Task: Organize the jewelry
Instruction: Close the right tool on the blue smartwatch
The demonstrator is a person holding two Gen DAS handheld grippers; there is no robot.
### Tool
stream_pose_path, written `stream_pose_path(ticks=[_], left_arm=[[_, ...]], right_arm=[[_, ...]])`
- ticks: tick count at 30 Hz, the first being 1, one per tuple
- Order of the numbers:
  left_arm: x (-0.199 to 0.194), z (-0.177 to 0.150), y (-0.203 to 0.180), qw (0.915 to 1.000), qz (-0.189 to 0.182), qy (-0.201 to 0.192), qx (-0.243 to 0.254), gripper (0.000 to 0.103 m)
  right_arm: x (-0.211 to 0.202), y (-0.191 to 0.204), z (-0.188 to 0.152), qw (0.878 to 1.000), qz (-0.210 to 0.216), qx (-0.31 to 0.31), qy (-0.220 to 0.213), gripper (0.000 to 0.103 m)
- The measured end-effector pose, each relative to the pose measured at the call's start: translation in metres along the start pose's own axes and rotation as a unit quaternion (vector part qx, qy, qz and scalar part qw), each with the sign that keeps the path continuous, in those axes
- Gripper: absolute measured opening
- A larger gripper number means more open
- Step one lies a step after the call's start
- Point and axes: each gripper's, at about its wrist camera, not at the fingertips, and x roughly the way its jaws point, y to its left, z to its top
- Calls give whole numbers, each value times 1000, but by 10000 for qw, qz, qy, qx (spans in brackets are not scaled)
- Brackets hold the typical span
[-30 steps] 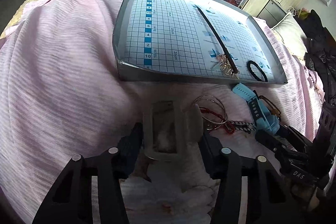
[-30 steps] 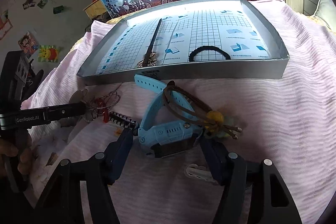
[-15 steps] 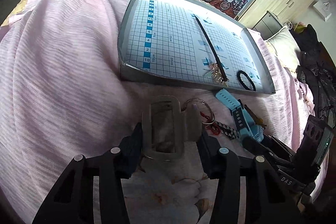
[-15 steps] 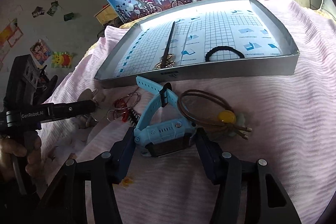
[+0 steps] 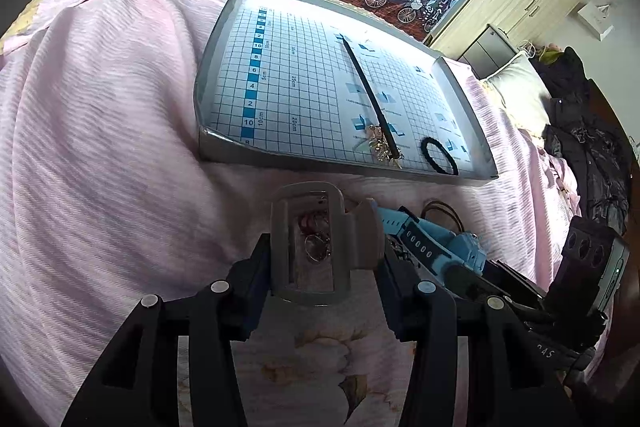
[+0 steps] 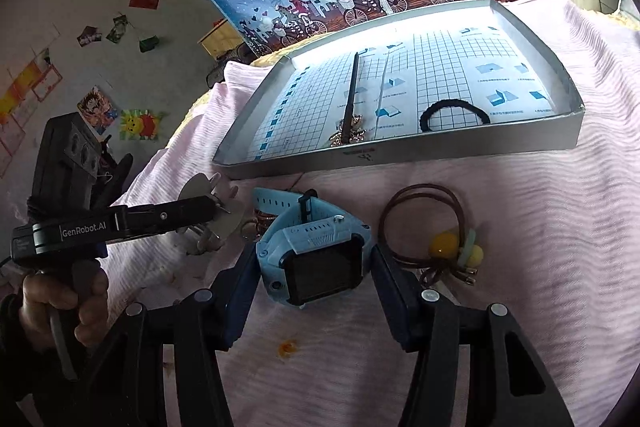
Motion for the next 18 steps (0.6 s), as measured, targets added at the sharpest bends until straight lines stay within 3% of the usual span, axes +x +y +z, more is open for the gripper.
stream_pose_path(ticks=[4,7,12,18], left_arm=[[1,0,0,10000,2,15,-5,43],[1,0,0,10000,11,28,1,43],[5,-2,-1,9998,122,116,54,43],[12,-6,-1,9994,239,239,103,43]], right_arm=[[6,4,-2,9997,35,-134,196,54],[12,8,-6,9989,-166,-296,319,55],[17,11,-5,9966,-461,-619,284,66],[15,-9,2,9998,78,37,188,66]])
